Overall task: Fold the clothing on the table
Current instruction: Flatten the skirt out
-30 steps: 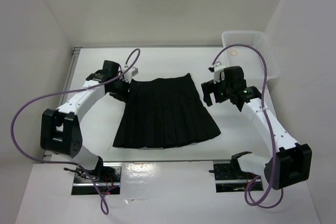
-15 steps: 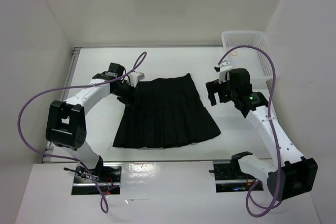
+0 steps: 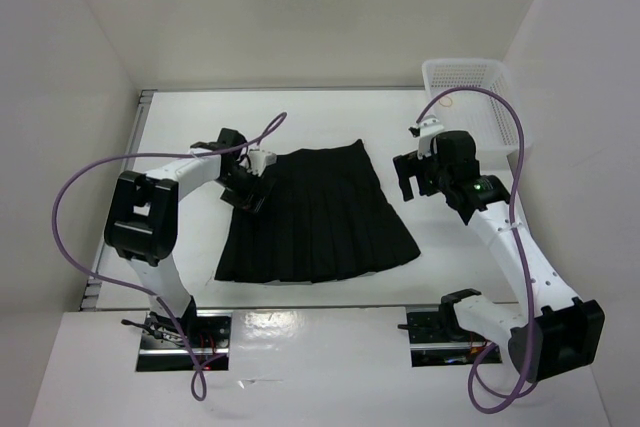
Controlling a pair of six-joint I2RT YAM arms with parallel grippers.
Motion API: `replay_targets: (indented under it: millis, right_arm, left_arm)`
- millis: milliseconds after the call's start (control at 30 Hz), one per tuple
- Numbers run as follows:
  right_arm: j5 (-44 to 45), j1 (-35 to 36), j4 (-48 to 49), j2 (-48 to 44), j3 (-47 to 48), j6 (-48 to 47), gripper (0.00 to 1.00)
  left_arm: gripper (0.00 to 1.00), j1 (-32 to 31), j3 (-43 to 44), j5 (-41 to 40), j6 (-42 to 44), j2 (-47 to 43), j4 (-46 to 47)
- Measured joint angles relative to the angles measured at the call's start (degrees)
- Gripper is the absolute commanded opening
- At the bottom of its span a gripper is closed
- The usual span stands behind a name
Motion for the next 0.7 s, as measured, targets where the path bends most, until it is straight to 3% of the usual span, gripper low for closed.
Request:
replay_targets:
  millis: [333, 600, 700]
  right_arm:
    - [0.2, 0.0, 0.0, -0.1, -0.1, 0.0, 0.98]
    - [-2.1, 0.0, 0.2, -0.8, 0.4, -0.8, 0.96]
    - [-2.6, 0.0, 0.4, 2.1, 3.6, -1.5, 0.88]
  left_arm:
    - [0.99, 0.0, 0.2, -5.3, -1.5, -0.8, 0.2]
    - [0.99, 0.0, 1.6, -4.7, -1.3, -19.0, 1.0]
    - [0.95, 0.3, 4.4, -4.5, -1.4, -19.8, 3.3]
